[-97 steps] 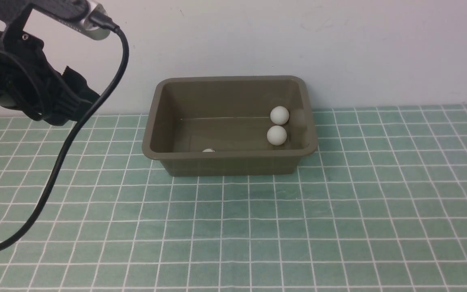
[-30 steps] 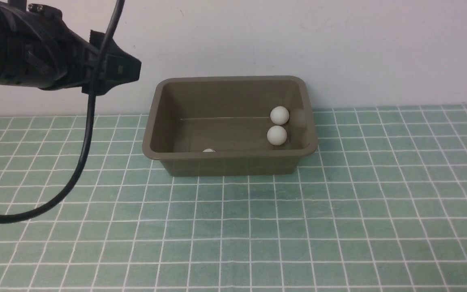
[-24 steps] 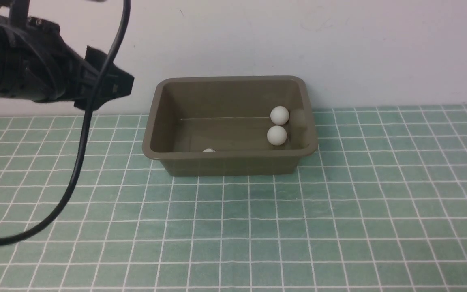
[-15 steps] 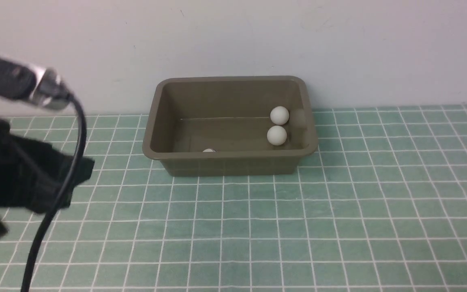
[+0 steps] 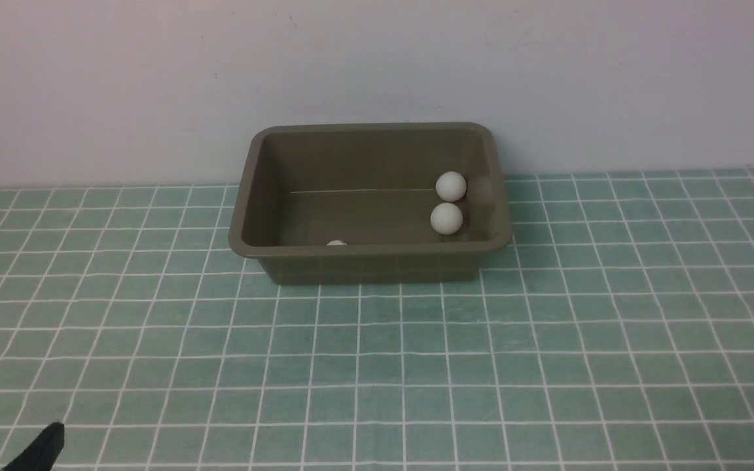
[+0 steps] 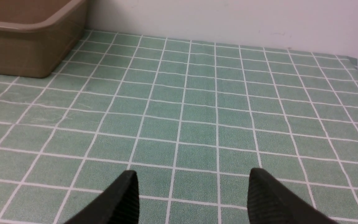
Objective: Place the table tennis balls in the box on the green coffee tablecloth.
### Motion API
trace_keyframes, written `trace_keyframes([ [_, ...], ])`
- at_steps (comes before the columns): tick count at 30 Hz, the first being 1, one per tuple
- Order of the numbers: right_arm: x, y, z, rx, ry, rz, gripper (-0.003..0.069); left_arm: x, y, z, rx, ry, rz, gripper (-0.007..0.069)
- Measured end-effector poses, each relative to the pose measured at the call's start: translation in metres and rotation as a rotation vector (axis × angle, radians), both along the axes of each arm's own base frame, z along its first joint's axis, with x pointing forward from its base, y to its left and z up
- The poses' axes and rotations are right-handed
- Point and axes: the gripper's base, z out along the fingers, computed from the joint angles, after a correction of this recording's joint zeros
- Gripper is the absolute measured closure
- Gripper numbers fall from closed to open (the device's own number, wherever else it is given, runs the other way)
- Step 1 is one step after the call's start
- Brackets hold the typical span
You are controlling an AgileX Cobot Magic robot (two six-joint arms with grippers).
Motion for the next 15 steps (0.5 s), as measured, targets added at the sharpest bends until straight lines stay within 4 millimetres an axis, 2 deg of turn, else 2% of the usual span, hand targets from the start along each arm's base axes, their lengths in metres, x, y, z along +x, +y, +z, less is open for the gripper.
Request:
trace_keyframes([
  [5,0.000,0.000,0.000,0.000,0.000,0.000,0.0227,-0.009,0.001,-0.016,-0.019,-0.050,0.010,0.0186],
  [15,0.000,0.000,0.000,0.001,0.001,0.000,0.0227,-0.018,0.001,-0.023,0.017,-0.015,-0.011,0.0186],
])
